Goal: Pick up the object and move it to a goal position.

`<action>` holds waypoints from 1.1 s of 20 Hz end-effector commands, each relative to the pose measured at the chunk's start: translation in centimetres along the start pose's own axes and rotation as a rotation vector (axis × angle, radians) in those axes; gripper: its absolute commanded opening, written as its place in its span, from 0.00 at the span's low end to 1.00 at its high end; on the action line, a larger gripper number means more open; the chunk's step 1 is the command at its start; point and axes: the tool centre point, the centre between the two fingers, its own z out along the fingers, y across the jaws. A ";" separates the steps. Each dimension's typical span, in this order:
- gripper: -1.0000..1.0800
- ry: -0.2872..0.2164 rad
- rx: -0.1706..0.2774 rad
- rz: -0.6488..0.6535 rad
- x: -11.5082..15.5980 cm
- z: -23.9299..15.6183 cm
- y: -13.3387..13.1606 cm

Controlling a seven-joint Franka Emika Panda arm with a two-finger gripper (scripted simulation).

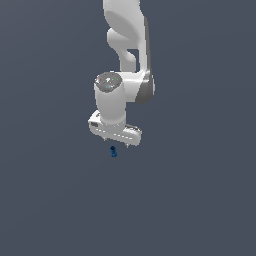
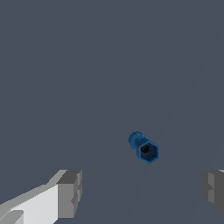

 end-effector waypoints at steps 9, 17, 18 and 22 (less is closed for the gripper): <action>0.96 -0.016 -0.009 0.196 -0.2 3.8 2.1; 0.96 -0.018 -0.011 0.213 -0.2 4.3 2.4; 0.96 -0.018 -0.011 0.214 -0.2 4.5 2.4; 0.96 -0.018 -0.011 0.215 -0.3 6.0 2.4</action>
